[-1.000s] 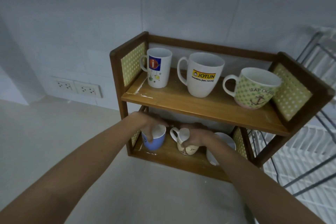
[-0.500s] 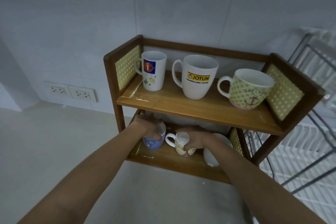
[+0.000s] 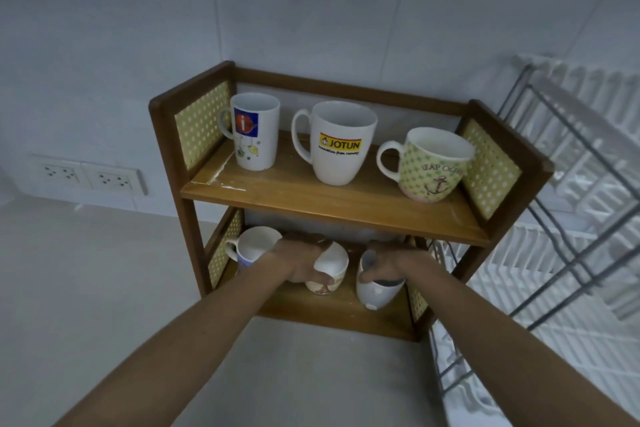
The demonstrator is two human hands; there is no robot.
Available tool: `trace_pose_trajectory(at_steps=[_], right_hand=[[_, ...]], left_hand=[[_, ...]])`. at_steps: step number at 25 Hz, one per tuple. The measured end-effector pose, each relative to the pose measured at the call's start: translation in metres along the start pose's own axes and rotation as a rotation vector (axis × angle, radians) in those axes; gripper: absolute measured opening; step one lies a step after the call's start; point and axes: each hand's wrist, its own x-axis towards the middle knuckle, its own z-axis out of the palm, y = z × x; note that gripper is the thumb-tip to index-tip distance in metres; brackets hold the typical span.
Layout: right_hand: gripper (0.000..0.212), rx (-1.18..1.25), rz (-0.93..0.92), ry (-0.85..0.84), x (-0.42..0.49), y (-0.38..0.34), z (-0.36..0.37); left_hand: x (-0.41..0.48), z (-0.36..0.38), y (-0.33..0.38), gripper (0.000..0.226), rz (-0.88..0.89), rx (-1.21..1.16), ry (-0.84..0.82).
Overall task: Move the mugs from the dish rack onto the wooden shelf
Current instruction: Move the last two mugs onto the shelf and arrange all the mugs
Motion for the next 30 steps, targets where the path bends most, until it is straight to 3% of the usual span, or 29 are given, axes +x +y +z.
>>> trace_pose_trajectory(at_steps=[3, 8, 11, 13, 16, 18, 21, 25, 28, 30], right_hand=[[0.084, 0.042, -0.043, 0.039, -0.003, 0.001, -0.004], [0.089, 0.121, 0.208, 0.156, -0.002, -0.005, 0.011], [0.092, 0.210, 0.244, 0.267, -0.001, 0.002, 0.006], [0.098, 0.284, 0.109, 0.127, 0.000, 0.008, -0.005], [0.097, 0.019, -0.057, -0.132, 0.000, 0.005, -0.011], [0.089, -0.083, -0.077, -0.071, 0.001, 0.000, -0.007], [0.080, -0.010, -0.089, 0.068, 0.001, -0.003, -0.004], [0.075, -0.060, -0.076, 0.060, 0.000, -0.004, -0.001], [0.081, -0.045, -0.054, 0.052, -0.009, -0.006, 0.006], [0.082, 0.090, -0.038, 0.223, -0.028, -0.011, 0.029]], left_hand=[[0.006, 0.003, 0.008, 0.079, -0.033, -0.025, 0.059], [0.003, 0.005, 0.008, 0.080, -0.043, -0.082, 0.070], [0.006, 0.002, 0.010, 0.083, -0.049, -0.027, 0.018], [0.007, -0.001, 0.009, 0.083, -0.051, -0.016, -0.001], [0.007, -0.002, 0.008, 0.083, -0.050, -0.033, -0.019], [0.006, -0.002, 0.008, 0.083, -0.048, -0.039, -0.021], [0.009, -0.001, 0.007, 0.083, -0.052, -0.062, -0.023], [0.012, 0.003, 0.006, 0.083, -0.051, -0.081, -0.023], [0.000, 0.015, 0.012, 0.085, -0.052, -0.008, 0.068], [-0.022, 0.040, 0.028, 0.082, -0.097, -0.086, 0.234]])
